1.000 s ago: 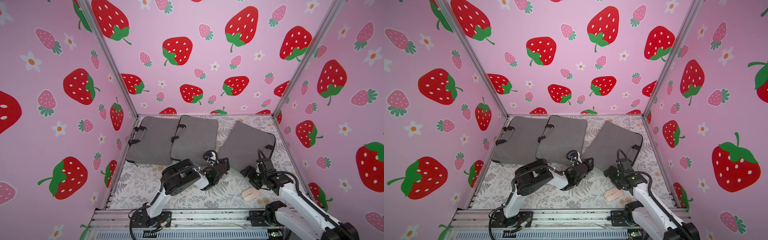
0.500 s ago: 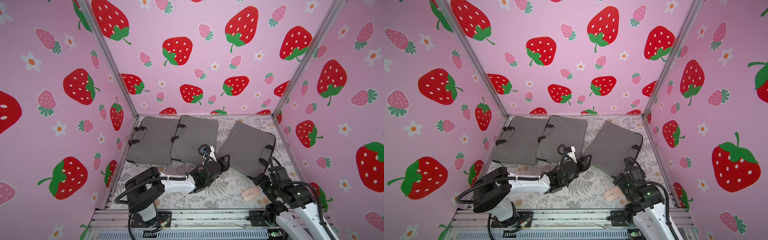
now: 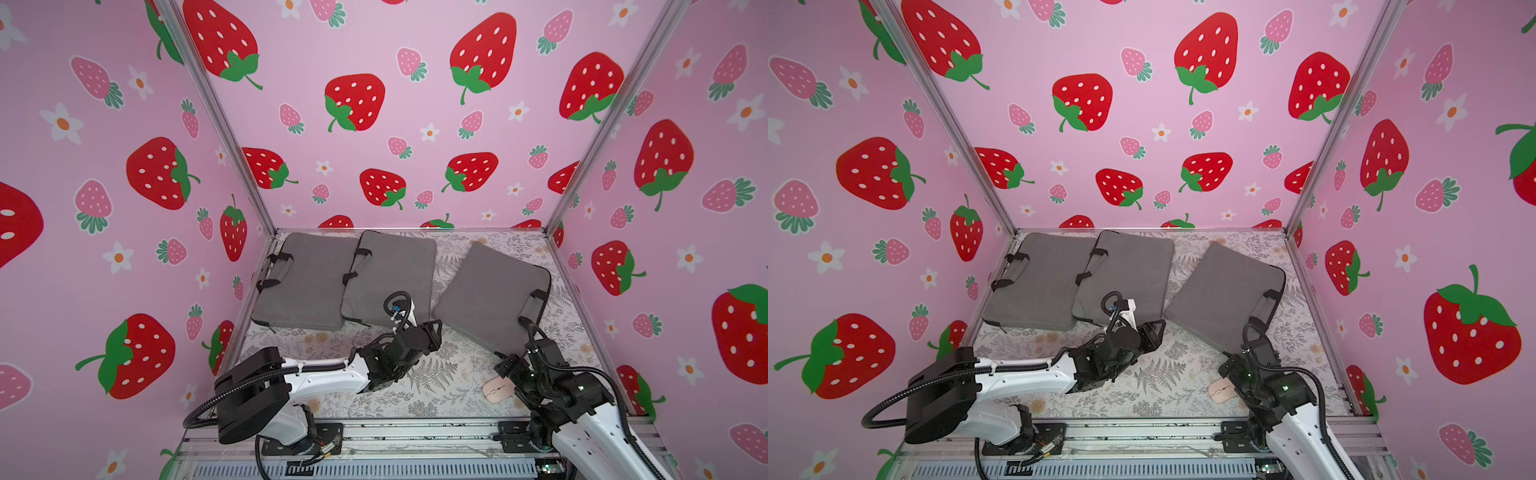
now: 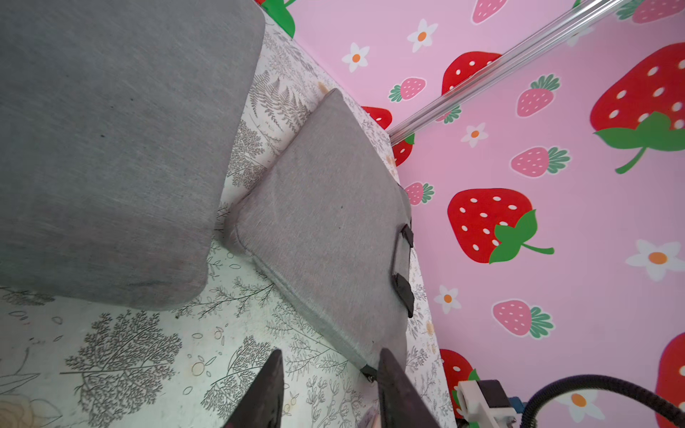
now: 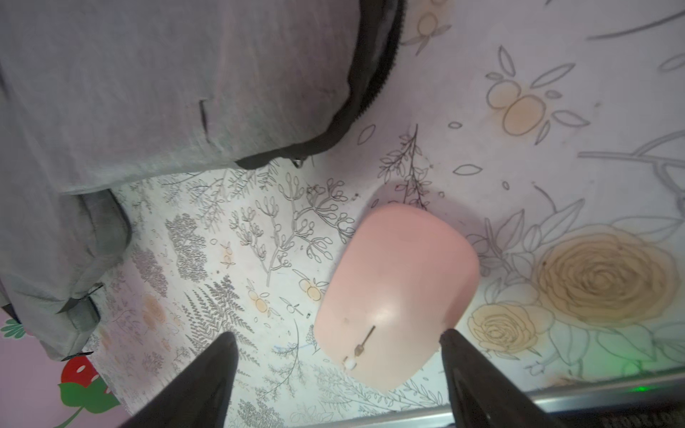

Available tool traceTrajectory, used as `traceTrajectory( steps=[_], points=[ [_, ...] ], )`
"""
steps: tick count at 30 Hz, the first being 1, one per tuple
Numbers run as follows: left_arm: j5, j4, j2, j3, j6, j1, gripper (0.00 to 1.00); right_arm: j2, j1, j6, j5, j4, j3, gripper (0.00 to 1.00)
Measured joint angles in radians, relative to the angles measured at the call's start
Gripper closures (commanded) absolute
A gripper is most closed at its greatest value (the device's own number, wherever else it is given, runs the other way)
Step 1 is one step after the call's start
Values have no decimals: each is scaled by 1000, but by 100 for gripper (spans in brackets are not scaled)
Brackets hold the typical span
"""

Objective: Put the mouse into the laptop bag
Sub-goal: Pick up the mouse from the center of the board.

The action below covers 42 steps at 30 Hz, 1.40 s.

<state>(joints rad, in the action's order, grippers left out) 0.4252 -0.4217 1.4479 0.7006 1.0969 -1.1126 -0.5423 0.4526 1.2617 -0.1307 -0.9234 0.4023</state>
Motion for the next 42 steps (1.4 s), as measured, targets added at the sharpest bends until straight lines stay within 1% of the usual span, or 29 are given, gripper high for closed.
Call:
traceTrajectory(
  steps=[7,12,18,20,22,25,28,30,31,38,42],
  points=[
    [-8,9,16,-1,7,0,58,-140,30,15,-16,11,-2,13],
    [-12,8,21,-1,11,9,58,-232,54,23,-16,65,-2,13],
    [-32,3,56,-1,27,30,59,-356,81,24,-1,128,19,18],
    [-45,0,66,-1,31,37,59,-380,82,25,17,140,27,24],
    [-52,0,68,-1,34,43,59,-394,82,25,34,147,32,27],
    [-59,-1,68,-2,45,51,59,-392,82,25,73,155,31,28],
    [-63,-7,68,-7,55,58,60,-383,82,23,98,165,24,36],
    [-68,-10,68,-9,59,62,60,-379,82,19,103,176,21,44],
    [-70,-14,68,-11,60,64,60,-378,82,14,103,182,20,47],
    [-117,-37,79,-15,63,88,61,-312,82,1,101,200,11,46],
    [-158,-29,113,8,50,109,62,-224,82,-5,117,162,30,51]
  ],
)
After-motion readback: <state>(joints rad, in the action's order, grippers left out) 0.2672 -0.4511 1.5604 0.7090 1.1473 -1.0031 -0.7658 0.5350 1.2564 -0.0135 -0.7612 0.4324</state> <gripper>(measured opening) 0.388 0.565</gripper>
